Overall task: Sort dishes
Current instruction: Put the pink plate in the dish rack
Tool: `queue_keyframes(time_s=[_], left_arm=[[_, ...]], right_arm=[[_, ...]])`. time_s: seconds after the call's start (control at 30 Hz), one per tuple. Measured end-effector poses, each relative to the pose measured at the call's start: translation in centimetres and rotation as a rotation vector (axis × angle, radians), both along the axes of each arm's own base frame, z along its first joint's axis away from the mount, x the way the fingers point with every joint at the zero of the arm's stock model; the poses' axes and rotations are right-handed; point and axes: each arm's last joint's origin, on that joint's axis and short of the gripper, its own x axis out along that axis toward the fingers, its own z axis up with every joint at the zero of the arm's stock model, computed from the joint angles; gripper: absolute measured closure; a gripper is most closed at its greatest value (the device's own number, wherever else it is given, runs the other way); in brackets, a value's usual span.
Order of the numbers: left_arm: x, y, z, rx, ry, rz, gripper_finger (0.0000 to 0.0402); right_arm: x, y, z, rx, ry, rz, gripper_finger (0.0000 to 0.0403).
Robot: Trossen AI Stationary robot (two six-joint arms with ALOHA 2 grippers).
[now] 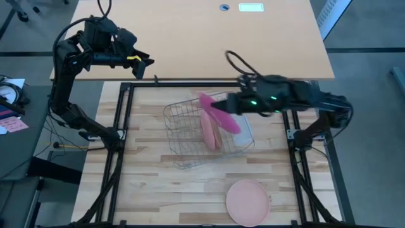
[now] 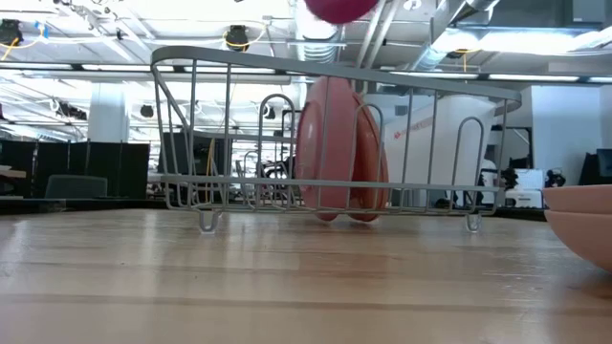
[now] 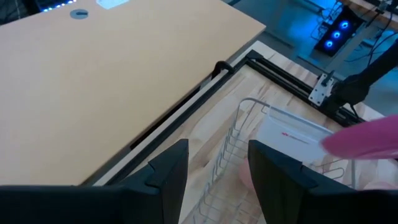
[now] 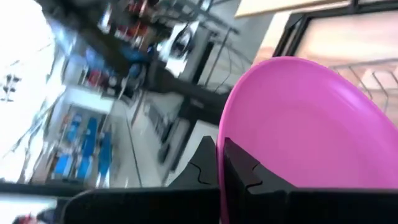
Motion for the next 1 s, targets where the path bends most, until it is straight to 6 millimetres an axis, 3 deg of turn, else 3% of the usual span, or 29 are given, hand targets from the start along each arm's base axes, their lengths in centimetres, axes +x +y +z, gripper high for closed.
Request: queue_keyframes(time_s=[0.2,0.37,0.53,0.67,0.83,1.0], left_arm=[[0.0,0.1,0.0,0.000,-0.001,0.024,0.0240],[0.4,0.4,-0.2,0.001,0.010,0.039,0.0240],[0.7,0.7,-0.1,-0.012,-0.017,0.051,0.0240],[0.9,0.9,0.1,0.003,-0.041,0.049,0.0240],[1.4,1.3,0.2,0.016,-0.058,0.056,0.0240],[1.7,1.5,0.2,0.024,-0.059,0.053,0.0240]], right_arm=[[-5.3,1.4,0.5,-0.043,0.134,-0.003,0.0403],[-6.4,1.6,-0.4,-0.054,0.252,-0.002,0.0403],[-4.1,1.6,-1.1,-0.056,0.248,-0.025,0.0403],[-1.1,1.8,-1.8,-0.072,0.205,-0.025,0.0403],[3.4,1.3,-1.9,-0.099,0.032,0.000,0.0403],[6.0,0.0,-1.8,-0.144,-0.093,0.012,0.0403]])
